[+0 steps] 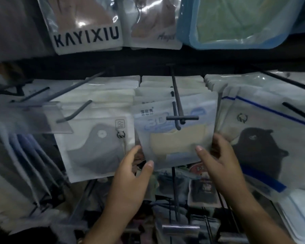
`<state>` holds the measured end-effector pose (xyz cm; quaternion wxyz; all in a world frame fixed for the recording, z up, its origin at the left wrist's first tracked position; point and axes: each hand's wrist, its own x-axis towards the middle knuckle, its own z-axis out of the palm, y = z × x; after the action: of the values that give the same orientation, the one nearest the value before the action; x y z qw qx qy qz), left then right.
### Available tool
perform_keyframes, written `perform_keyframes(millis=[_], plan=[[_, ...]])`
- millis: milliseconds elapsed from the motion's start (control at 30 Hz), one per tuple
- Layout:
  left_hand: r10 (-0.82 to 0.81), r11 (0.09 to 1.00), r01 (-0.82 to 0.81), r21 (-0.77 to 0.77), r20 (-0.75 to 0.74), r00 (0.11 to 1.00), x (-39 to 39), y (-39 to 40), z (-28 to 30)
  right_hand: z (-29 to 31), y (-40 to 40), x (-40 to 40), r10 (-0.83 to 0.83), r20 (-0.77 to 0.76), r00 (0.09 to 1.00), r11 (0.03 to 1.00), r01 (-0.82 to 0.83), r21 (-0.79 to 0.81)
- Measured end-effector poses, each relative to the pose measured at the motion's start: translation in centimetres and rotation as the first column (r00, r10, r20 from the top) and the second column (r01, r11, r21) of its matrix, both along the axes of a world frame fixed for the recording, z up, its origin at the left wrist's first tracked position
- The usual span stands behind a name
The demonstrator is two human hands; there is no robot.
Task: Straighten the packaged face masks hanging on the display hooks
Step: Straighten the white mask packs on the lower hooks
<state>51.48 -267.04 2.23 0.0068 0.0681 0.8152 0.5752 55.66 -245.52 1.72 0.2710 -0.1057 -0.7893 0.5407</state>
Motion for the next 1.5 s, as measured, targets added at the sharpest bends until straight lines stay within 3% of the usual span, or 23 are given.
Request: perform_keyframes(millis=[233, 400, 533, 667, 767, 933, 1067, 1333, 1500], plan=[[0.037, 0.991, -0.033, 0.131, -0.03, 0.999, 0.5, 0.9, -0.1, 0.2, -0.2, 1.7, -0.017, -0.06, 0.998, 0.996, 0.012, -0.091], [0.041, 0.982, -0.034, 0.184, -0.036, 0.998, 0.7, 0.1, -0.5, 0.6, -0.5, 3.0, 0.121, -0.067, 0.99, 0.951, -0.135, -0.279], [-0.004, 0.97, 0.024, 0.242, -0.081, 0.997, 1.1, -0.1, -0.4, 1.0, -0.4, 3.8, 0.141, -0.126, 0.982, 0.909, -0.179, -0.376], [-0.109, 0.877, 0.096, 0.47, 0.0, 0.994, 1.1, -0.3, -0.1, 1.5, -0.6, 4.7, 0.158, -0.169, 0.973, 0.896, -0.213, -0.39], [-0.199, 0.829, 0.158, 0.536, 0.018, 0.98, 1.4, -0.7, 0.3, 1.6, -0.5, 5.2, 0.162, -0.153, 0.975, 0.89, -0.211, -0.405], [-0.122, 0.863, 0.127, 0.489, -0.041, 0.992, 1.7, -1.8, 0.6, 2.3, -1.0, 5.3, 0.273, -0.052, 0.96, 0.885, -0.272, -0.377], [-0.12, 0.898, 0.148, 0.414, -0.092, 0.988, 1.8, -2.7, 0.9, 3.7, -1.4, 4.9, 0.244, -0.091, 0.966, 0.87, -0.259, -0.42], [-0.173, 0.93, 0.198, 0.31, -0.106, 0.979, 2.7, -4.0, 2.1, 9.0, -1.5, 3.5, 0.263, -0.158, 0.952, 0.899, -0.301, -0.317], [-0.322, 0.924, 0.318, 0.21, -0.017, 0.947, 3.2, -5.4, 2.4, 10.7, -1.2, 2.3, 0.281, -0.177, 0.943, 0.892, -0.325, -0.314]])
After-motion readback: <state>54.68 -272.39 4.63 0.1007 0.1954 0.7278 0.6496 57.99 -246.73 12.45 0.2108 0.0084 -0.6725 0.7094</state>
